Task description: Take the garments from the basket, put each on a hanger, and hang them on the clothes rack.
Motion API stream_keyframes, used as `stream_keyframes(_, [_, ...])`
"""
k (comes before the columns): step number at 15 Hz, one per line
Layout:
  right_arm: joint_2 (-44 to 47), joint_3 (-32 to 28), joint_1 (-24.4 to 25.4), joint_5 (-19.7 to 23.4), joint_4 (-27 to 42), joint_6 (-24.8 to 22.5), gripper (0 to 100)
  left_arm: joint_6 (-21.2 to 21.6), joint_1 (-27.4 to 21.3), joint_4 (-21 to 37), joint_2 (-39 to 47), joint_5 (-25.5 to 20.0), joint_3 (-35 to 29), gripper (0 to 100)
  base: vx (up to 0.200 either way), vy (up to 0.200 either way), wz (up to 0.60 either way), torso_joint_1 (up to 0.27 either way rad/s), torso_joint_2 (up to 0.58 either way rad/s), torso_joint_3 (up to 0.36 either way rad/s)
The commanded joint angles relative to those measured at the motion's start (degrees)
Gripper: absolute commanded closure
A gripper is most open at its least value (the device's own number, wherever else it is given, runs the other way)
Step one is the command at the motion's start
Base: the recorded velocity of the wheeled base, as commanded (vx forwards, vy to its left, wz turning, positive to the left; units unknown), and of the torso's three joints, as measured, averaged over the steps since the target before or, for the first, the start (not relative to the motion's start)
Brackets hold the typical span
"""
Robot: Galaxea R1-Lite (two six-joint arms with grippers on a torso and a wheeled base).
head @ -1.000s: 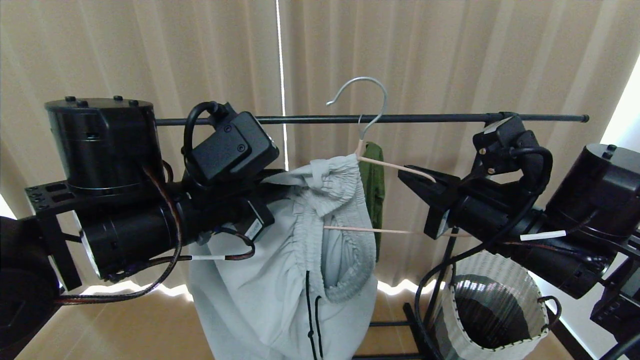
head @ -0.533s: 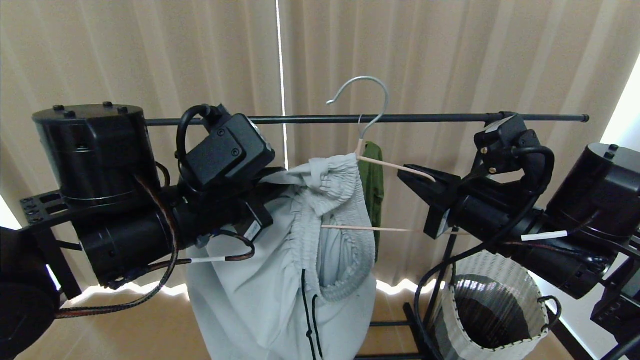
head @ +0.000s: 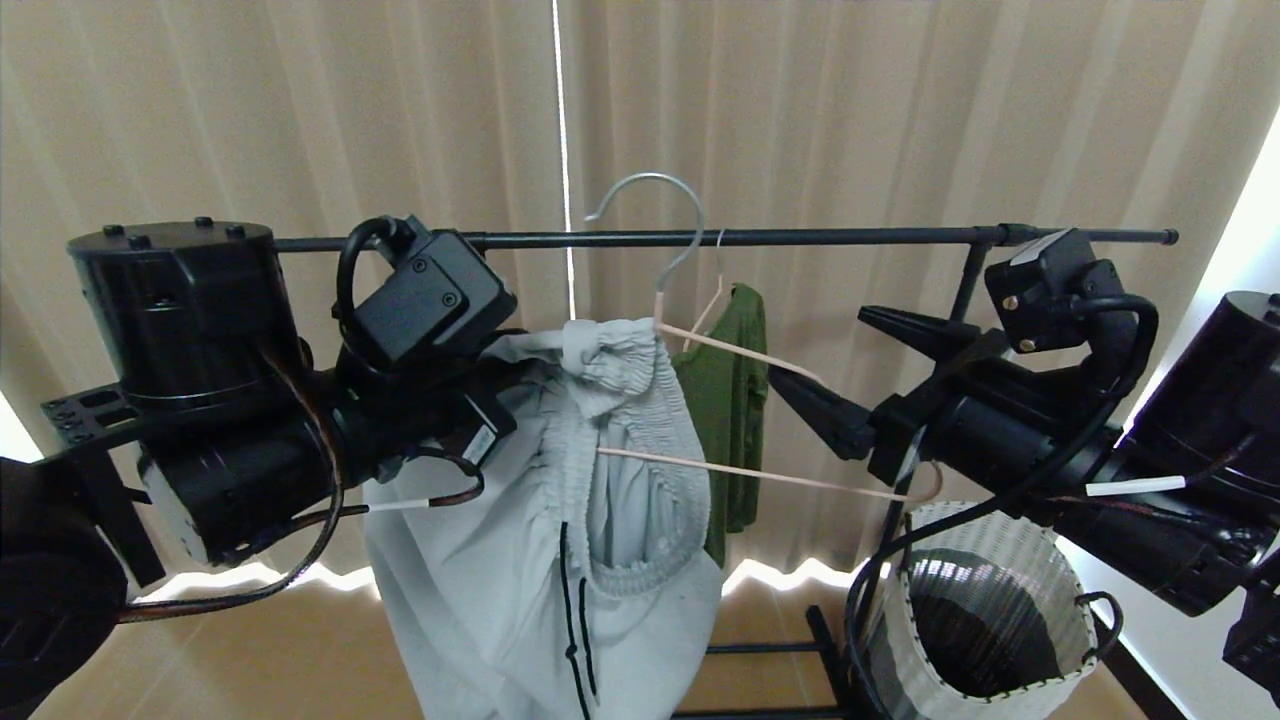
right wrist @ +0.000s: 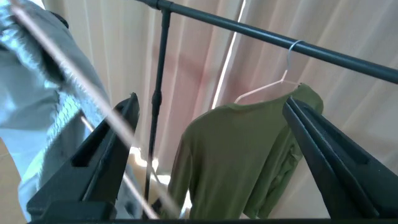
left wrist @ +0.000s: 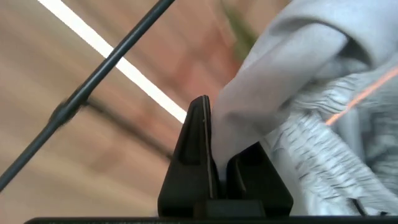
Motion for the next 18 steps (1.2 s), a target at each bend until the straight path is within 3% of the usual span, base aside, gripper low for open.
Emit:
stream_keyframes(1, [-0.78,0.17,-0.86,0.01,0.01,-0.12,0,0.0,1.05,-0.05,0.86,2.81,0.38,100,0.0,0.0,0.0,0.0,0.0,0.0])
stream_keyframes(6, [0.45,0.17,-1.3,0.18,0.01,-0.03,0,-0.61,5.36,-0.05,0.78,9.31,0.56,100,0.0,0.0,0.0,0.0,0.0,0.0])
stream_keyframes(8, [0.1,0.26,-1.3,0.18,0.01,-0.03,0,-4.74,5.88,-0.05,1.13,11.51,0.38,100,0.0,0.0,0.0,0.0,0.0,0.0])
stream_keyframes(11, [0.27,1.22,-1.3,0.18,0.01,0.06,0,-5.97,5.88,-0.05,1.3,12.21,0.56,100,0.0,0.0,0.0,0.0,0.0,0.0])
stream_keyframes(14, [-0.25,1.4,-1.3,0.18,0.01,0.14,0,-6.15,6.41,-0.13,3.06,17.84,-0.76,100,0.0,0.0,0.0,0.0,0.0,0.0])
stream_keyframes(18, [0.01,2.63,-0.94,0.18,0.01,-0.03,0,-8.96,7.9,-0.13,4.64,18.71,-2.25,100,0.0,0.0,0.0,0.0,0.0,0.0])
